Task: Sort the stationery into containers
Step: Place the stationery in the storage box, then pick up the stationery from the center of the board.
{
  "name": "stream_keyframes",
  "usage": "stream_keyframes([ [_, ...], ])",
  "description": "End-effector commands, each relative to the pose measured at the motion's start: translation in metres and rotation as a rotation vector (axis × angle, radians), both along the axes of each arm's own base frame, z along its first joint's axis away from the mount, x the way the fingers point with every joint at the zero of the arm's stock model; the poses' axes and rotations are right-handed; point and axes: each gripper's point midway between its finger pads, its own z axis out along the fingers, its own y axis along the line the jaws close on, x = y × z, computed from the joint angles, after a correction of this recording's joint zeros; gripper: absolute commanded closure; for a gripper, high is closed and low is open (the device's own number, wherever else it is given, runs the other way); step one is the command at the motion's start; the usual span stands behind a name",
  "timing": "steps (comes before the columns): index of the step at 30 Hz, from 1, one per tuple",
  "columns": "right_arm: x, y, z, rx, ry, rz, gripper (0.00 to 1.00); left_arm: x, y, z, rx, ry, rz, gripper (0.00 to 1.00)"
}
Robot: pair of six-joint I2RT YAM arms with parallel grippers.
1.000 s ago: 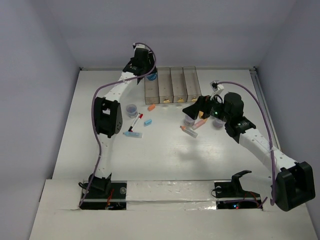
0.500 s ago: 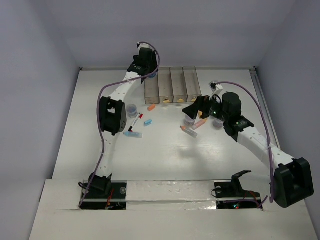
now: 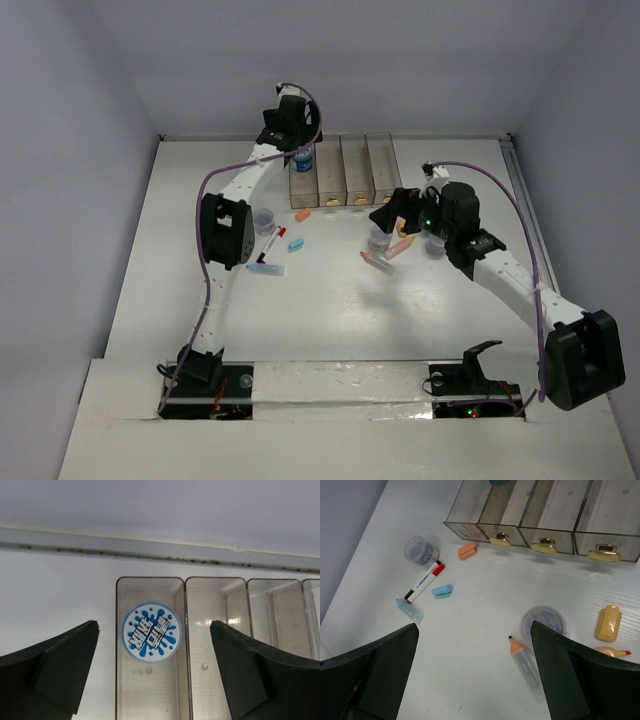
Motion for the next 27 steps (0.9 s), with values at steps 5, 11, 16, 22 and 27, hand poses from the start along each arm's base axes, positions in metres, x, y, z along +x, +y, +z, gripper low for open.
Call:
stream_keyframes([
  [5, 0.030, -0.025, 0.019, -0.065, -0.039, -0.193, 0.00, 0.000, -0.008, 0.107, -0.080, -0.194, -0.052, 0.01],
  [11, 0.071, -0.086, -0.008, -0.230, 0.056, -0.501, 0.00, -0.058, -0.009, 0.250, -0.180, -0.393, -0.173, 0.01],
  [16, 0.102, -0.136, -0.039, -0.342, 0.174, -0.653, 0.00, -0.147, 0.001, 0.316, -0.271, -0.488, -0.260, 0.01],
  [22, 0.109, -0.158, -0.077, -0.461, 0.288, -0.682, 0.00, -0.247, 0.029, 0.323, -0.302, -0.513, -0.219, 0.01],
  [27, 0.105, -0.175, -0.090, -0.548, 0.315, -0.708, 0.00, -0.305, 0.063, 0.263, -0.182, -0.432, -0.219, 0.01],
])
